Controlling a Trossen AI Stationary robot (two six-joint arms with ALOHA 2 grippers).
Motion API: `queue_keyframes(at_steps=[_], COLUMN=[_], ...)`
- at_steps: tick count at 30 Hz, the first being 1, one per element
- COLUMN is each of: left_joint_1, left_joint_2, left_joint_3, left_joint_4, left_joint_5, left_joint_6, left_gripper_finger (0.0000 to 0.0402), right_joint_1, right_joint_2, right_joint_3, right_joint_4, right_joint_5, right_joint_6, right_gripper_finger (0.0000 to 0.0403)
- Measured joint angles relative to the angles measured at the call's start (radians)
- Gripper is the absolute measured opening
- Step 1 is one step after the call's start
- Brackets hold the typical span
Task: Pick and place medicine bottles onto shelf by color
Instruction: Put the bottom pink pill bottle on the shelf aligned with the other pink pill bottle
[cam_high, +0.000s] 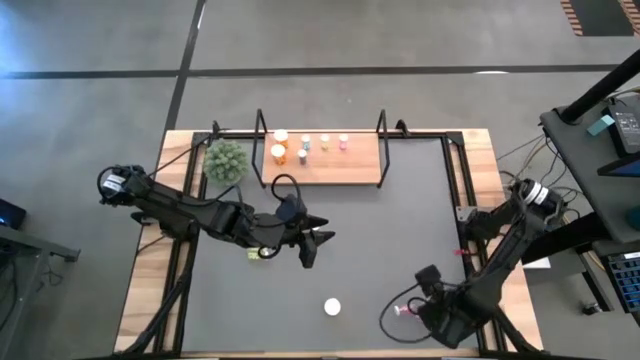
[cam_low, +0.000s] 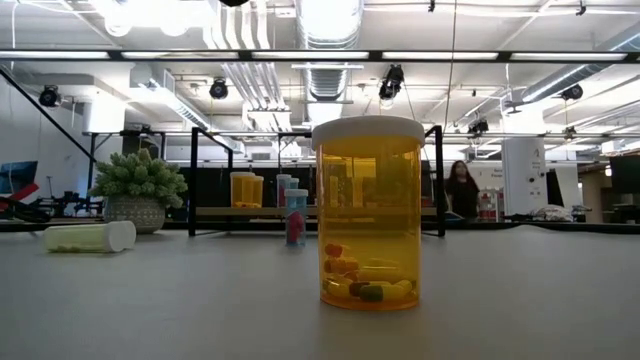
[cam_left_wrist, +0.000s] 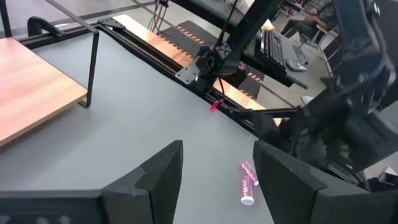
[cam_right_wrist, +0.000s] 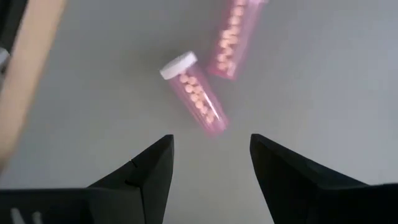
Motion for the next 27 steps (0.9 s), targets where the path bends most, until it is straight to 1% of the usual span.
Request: queue_keyframes(at_steps=[3, 6, 11, 14, 17, 22, 27], left_joint_1=[0.0, 0.0, 0.0, 0.0, 0.0, 0.0, 0.002], left_joint_2=[0.0, 0.0, 0.0, -0.001, -0.001, -0.001, -0.001], left_joint_3=[0.0, 0.0, 0.0, 0.0, 0.0, 0.0, 0.0], left_joint_4=[0.0, 0.0, 0.001, 0.001, 0.001, 0.001, 0.001], left_joint_5=[0.0, 0.001, 0.001, 0.001, 0.0, -0.022, -0.023], left_joint_6=[-0.005, -0.005, -0.006, -0.006, -0.006, -0.006, -0.007], left_gripper_finger=[0.018, 0.018, 0.018, 0.018, 0.018, 0.018, 0.018], right_joint_1=[0.0, 0.0, 0.0, -0.003, -0.003, -0.003, -0.003], right_joint_2=[0.047, 0.07, 0.091, 0.092, 0.091, 0.091, 0.091], right_joint_3=[-0.004, -0.017, -0.072, -0.091, -0.114, -0.16, -0.173], right_joint_4=[0.014, 0.061, 0.183, 0.209, 0.213, 0.267, 0.288], right_joint_5=[-0.002, 0.0, -0.001, 0.006, 0.006, 0.004, -0.014], right_joint_6=[-0.081, -0.124, -0.127, -0.126, -0.126, -0.107, -0.107], right_gripper_finger=[0.0203, 0.0203, 0.0203, 0.02, 0.0187, 0.0158, 0.0125])
